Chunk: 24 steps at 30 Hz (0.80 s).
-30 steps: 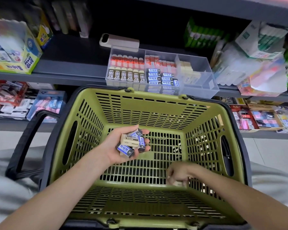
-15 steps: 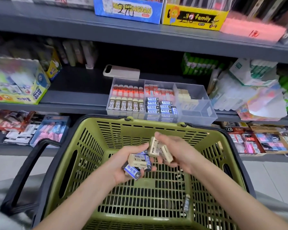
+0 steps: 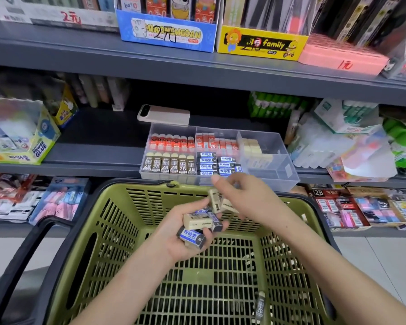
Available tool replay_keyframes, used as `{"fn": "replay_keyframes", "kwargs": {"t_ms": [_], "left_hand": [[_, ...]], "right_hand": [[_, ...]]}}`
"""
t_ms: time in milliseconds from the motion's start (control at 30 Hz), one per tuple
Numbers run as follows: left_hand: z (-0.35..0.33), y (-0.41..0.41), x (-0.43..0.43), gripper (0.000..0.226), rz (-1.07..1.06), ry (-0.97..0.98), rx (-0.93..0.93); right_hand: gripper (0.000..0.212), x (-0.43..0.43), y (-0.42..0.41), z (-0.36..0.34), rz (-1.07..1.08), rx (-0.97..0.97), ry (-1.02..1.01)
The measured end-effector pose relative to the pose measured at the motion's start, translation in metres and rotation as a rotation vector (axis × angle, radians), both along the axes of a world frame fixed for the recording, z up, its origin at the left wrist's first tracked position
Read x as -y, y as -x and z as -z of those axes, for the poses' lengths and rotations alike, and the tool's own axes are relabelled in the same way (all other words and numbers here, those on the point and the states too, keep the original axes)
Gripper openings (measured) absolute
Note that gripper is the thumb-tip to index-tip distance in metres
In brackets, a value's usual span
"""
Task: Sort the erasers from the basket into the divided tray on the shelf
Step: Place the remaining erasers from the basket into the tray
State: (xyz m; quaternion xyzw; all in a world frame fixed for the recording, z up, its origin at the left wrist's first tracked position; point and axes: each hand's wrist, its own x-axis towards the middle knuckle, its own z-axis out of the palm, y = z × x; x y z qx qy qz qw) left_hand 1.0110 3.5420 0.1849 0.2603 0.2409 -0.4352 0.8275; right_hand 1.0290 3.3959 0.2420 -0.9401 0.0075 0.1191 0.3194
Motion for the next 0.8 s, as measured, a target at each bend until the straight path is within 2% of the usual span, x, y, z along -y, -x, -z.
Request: {"fn": "replay_keyframes", "kwargs": {"t_ms": [67,200,300,400,533,633,700,800], "left_hand": [[-0.006,-0.005,0.000,0.028,-0.028,0.023,0.007],[-0.016,-0.015,0.002,0.018,-0.063,0.079,0.072],[-0.020,-0.023,0.007,0.017,-0.075,0.106,0.092],[-0.021,-0.029,0.009,0.018,-0.112,0.101,0.078],[-0.021,-0.034,0.004,0.016,-0.155,0.069,0.074],[-0.022,-0.035,0.001,0.017,-0.162,0.051,0.072],[-0.024,-0.036,0.000,0.018,-0.167,0.038,0.067],[-0.025,-0.036,0.000,0.018,-0.179,0.017,0.053]], "right_hand": [[0.046,0.011,-0.005,-0.006,0.119,-0.013,-0.236],[0.033,0.047,-0.021,-0.011,0.286,-0.304,-0.865],[0.023,0.067,-0.030,-0.002,0.387,-0.455,-1.045],[0.016,0.086,-0.034,0.006,0.440,-0.433,-1.180],[0.021,0.107,-0.042,0.007,0.455,-0.106,-1.030],[0.010,0.115,-0.052,0.009,0.479,0.146,-0.910],[0.013,0.118,-0.064,0.013,0.484,0.341,-0.690],[0.014,0.121,-0.086,0.022,0.321,0.579,-0.147]]}}
